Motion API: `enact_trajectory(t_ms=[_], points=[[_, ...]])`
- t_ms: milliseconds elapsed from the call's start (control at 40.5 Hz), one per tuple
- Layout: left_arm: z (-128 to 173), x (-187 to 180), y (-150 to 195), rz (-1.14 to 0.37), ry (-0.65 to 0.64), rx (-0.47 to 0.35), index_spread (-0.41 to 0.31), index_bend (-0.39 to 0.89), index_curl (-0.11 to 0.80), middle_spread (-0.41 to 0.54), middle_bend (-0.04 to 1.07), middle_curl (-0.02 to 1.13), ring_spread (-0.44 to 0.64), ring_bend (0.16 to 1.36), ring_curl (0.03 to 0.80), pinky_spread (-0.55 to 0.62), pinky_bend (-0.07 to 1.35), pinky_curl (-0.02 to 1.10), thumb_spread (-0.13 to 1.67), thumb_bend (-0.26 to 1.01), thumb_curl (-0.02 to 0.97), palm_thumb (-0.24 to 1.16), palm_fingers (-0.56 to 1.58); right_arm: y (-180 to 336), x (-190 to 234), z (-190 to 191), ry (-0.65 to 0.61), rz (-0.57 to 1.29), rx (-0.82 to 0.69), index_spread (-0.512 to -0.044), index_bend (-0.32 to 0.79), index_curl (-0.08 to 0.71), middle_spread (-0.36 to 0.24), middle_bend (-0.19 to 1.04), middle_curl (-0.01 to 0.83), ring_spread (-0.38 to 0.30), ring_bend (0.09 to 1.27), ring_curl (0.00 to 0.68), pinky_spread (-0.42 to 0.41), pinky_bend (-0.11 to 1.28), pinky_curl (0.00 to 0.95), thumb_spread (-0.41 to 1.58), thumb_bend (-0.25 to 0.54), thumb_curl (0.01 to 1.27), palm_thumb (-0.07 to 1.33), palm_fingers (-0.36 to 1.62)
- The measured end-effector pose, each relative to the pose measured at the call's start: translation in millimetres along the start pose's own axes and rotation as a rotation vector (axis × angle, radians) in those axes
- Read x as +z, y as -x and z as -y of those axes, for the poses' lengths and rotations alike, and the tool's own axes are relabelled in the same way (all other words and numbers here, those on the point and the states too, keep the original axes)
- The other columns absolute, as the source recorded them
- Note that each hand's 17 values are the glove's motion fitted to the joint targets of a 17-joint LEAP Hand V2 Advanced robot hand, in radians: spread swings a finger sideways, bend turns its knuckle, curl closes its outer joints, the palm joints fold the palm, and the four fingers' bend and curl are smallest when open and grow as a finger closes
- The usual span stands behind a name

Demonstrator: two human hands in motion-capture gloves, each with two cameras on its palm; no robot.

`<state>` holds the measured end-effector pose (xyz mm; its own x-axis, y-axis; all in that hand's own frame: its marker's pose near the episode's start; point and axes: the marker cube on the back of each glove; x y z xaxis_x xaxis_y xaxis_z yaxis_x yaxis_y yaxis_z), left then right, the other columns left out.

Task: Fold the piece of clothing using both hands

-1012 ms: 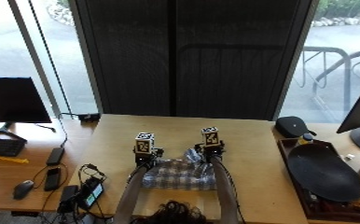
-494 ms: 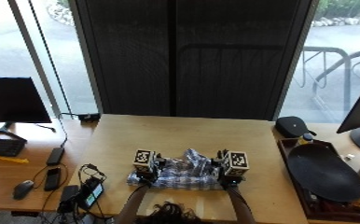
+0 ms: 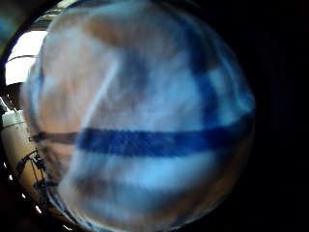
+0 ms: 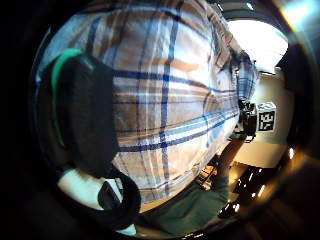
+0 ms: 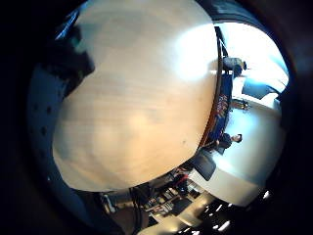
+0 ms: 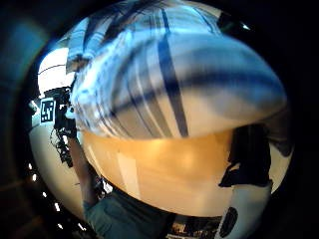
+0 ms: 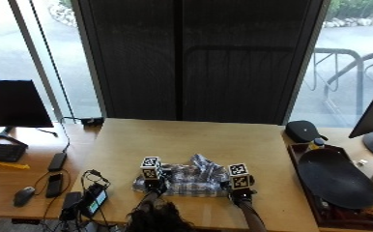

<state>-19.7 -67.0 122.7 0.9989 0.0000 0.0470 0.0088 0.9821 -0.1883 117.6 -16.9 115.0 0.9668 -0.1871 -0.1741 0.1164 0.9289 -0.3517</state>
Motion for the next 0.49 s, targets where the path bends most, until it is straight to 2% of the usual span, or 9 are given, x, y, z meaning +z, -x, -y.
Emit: enact_trajectory(t_ms=[25, 49, 123, 173, 272, 321, 395, 494], points=[[-1, 1, -2, -0.026, 0.012, 0.009, -0.107, 0.18, 0.372, 0.078, 0.15, 0.39, 0.29, 0.48, 0.370, 0.34, 0.46, 0.28, 1.48, -0.03, 0.218, 0.26, 0.21, -2, 3, 4, -0.005, -0.026, 0.022, -0.361, 0.11, 0.288, -0.069, 0.11, 0.266, -0.001, 0.54, 0.370, 0.135, 0.73, 0.368, 1.24, 0.078, 0.45, 0.97, 0.41], [-4, 1, -4, -0.054, 0.029, 0.026, -0.107, 0.19, 0.377, 0.082, 0.15, 0.38, 0.30, 0.46, 0.359, 0.35, 0.43, 0.27, 1.49, -0.03, 0.211, 0.24, 0.17, -2, 7, 11, -0.009, -0.050, 0.032, -0.364, 0.11, 0.284, -0.082, 0.11, 0.261, -0.044, 0.64, 0.393, 0.103, 0.72, 0.362, 1.25, 0.086, 0.45, 0.99, 0.52], [-11, 2, -16, -0.150, 0.089, 0.099, -0.108, 0.20, 0.387, 0.092, 0.16, 0.38, 0.32, 0.46, 0.356, 0.36, 0.42, 0.28, 1.51, -0.02, 0.199, 0.20, 0.16, -3, 13, 27, -0.027, -0.112, 0.024, -0.365, 0.11, 0.275, -0.125, 0.14, 0.261, -0.118, 0.71, 0.398, 0.023, 0.72, 0.354, 1.24, 0.091, 0.47, 1.02, 0.67], [-8, 3, -16, -0.151, 0.076, 0.109, -0.108, 0.20, 0.393, 0.095, 0.17, 0.37, 0.34, 0.45, 0.348, 0.37, 0.41, 0.27, 1.52, -0.02, 0.194, 0.18, 0.16, 0, 11, 35, -0.050, -0.114, 0.009, -0.365, 0.11, 0.274, -0.152, 0.15, 0.266, -0.147, 0.73, 0.411, -0.032, 0.73, 0.359, 1.22, 0.086, 0.47, 1.02, 0.74], [-5, 2, -7, -0.063, 0.048, 0.029, -0.116, 0.20, 0.403, 0.099, 0.17, 0.37, 0.35, 0.44, 0.341, 0.40, 0.39, 0.27, 1.53, -0.01, 0.187, 0.15, 0.16, 5, -10, 43, -0.097, -0.071, 0.002, -0.360, 0.12, 0.275, -0.182, 0.16, 0.276, -0.196, 0.73, 0.422, -0.132, 0.74, 0.363, 1.18, 0.064, 0.48, 1.03, 0.89], [-6, 1, -6, -0.052, 0.050, 0.014, -0.117, 0.20, 0.407, 0.097, 0.17, 0.37, 0.36, 0.44, 0.337, 0.40, 0.39, 0.27, 1.54, -0.01, 0.184, 0.14, 0.15, 7, -24, 46, -0.125, -0.047, 0.010, -0.356, 0.12, 0.280, -0.194, 0.17, 0.287, -0.207, 0.73, 0.430, -0.179, 0.74, 0.366, 1.14, 0.049, 0.49, 1.03, 0.95], [-8, 1, -7, -0.058, 0.069, 0.010, -0.119, 0.20, 0.413, 0.097, 0.17, 0.36, 0.37, 0.44, 0.335, 0.41, 0.38, 0.28, 1.54, -0.01, 0.182, 0.13, 0.16, 12, -45, 47, -0.176, -0.012, 0.017, -0.348, 0.12, 0.285, -0.200, 0.17, 0.299, -0.221, 0.70, 0.433, -0.216, 0.72, 0.370, 1.08, 0.028, 0.51, 1.04, 0.98], [-9, 2, -11, -0.105, 0.075, 0.042, -0.120, 0.20, 0.420, 0.098, 0.17, 0.36, 0.37, 0.43, 0.331, 0.41, 0.37, 0.28, 1.55, 0.00, 0.180, 0.12, 0.15, 27, -83, 50, -0.269, 0.072, 0.001, -0.341, 0.12, 0.295, -0.209, 0.18, 0.317, -0.236, 0.67, 0.437, -0.250, 0.69, 0.368, 0.94, -0.006, 0.55, 1.05, 1.02]])
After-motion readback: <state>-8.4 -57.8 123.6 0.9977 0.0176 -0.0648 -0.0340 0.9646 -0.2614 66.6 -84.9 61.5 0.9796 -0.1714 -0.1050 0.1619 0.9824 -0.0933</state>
